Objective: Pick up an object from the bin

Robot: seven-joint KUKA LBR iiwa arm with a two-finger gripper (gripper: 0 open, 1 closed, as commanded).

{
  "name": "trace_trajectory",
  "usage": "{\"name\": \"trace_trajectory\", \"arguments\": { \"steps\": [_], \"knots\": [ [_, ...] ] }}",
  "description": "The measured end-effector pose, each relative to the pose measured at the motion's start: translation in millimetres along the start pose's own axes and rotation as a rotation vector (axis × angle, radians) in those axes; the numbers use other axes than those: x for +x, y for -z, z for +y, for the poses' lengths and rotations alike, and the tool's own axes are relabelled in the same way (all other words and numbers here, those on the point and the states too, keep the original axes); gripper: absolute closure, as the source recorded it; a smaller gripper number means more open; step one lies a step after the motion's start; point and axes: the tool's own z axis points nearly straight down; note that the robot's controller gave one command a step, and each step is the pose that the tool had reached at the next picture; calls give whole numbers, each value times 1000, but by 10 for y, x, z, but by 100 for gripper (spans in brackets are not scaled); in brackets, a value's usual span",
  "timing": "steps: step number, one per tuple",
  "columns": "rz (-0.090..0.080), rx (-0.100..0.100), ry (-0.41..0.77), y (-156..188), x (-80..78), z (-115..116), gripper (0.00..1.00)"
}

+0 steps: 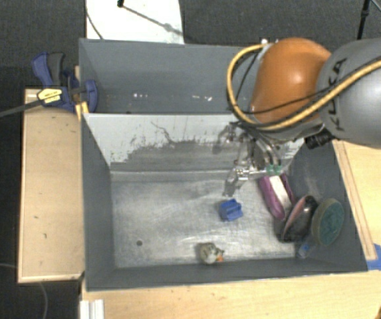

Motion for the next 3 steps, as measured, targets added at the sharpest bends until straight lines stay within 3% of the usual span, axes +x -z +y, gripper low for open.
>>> {"name": "trace_trajectory", "arguments": {
  "steps": [1, 2, 3],
  "knots": [
    [10, 1, 52, -1058, 298, -392, 0],
    [0, 1, 53, -1008, 267, -374, 100],
    [-9, 1, 95, 611, 216, -339, 100]
  ]
}}
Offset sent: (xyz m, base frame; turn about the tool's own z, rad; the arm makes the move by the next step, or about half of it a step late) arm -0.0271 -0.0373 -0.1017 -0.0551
